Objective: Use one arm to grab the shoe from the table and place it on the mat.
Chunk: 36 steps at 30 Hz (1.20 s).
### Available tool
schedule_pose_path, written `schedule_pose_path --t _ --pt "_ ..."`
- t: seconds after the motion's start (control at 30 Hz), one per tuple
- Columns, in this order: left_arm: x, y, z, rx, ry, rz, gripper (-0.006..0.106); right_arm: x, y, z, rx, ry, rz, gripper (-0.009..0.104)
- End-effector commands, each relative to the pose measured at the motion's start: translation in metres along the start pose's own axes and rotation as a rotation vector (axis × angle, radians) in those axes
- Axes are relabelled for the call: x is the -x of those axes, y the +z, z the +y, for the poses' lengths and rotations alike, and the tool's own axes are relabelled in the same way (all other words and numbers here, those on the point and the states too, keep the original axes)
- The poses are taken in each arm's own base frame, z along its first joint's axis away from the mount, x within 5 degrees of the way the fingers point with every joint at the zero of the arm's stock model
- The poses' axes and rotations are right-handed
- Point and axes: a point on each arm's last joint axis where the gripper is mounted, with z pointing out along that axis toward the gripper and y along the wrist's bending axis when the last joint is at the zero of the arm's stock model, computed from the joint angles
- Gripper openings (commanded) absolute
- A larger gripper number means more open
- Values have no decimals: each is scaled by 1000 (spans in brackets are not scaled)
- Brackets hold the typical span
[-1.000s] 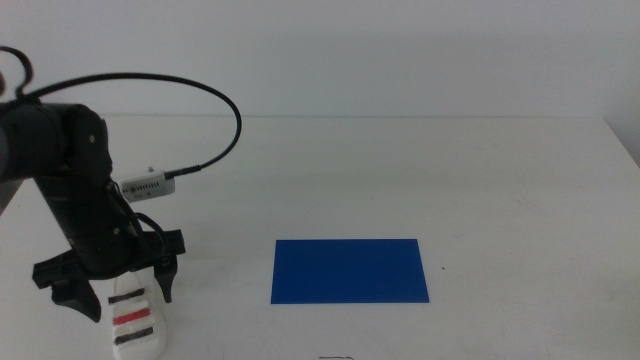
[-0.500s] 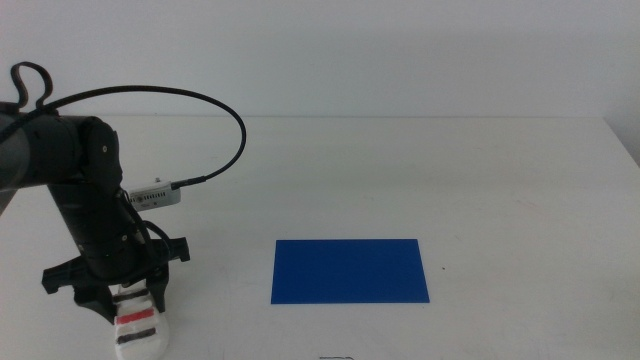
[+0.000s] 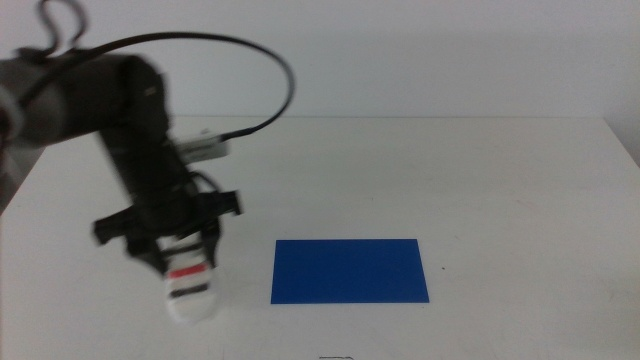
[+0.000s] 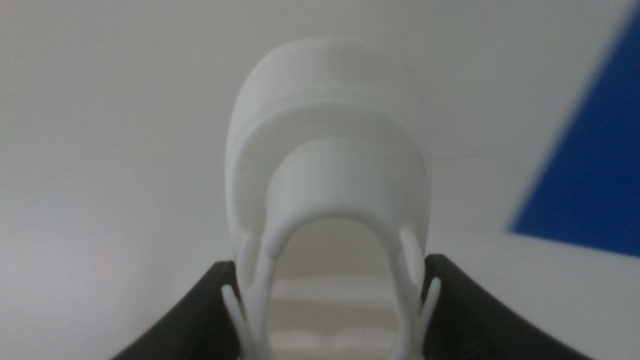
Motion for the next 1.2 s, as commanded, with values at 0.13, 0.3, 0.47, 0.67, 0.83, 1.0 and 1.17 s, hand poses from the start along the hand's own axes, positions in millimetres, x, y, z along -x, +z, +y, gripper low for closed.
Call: schedule_pose_path --t 0.13,0.3,0.47,0.67,0.83,1.0,1.17 --pt "6 -25 -73 5 79 -20 17 14 -3 -1 -8 -14 -113 94" --pt "7 -15 -129 -57 141 -14 18 14 -3 -1 -8 -14 -113 94" --pt "1 1 -166 -90 186 5 18 14 -3 -1 -8 -14 -113 94" --pt "-5 11 -179 -90 233 18 18 14 -3 -1 -8 -14 -113 94" --pt "-5 11 -179 -92 513 6 18 14 -3 -1 -8 -14 -113 94" --pt "-11 11 -183 -117 943 -5 18 14 -3 -1 -8 -14 -113 94" --pt "-19 12 -189 -90 1344 -28 18 14 -3 -1 -8 -14 -113 94"
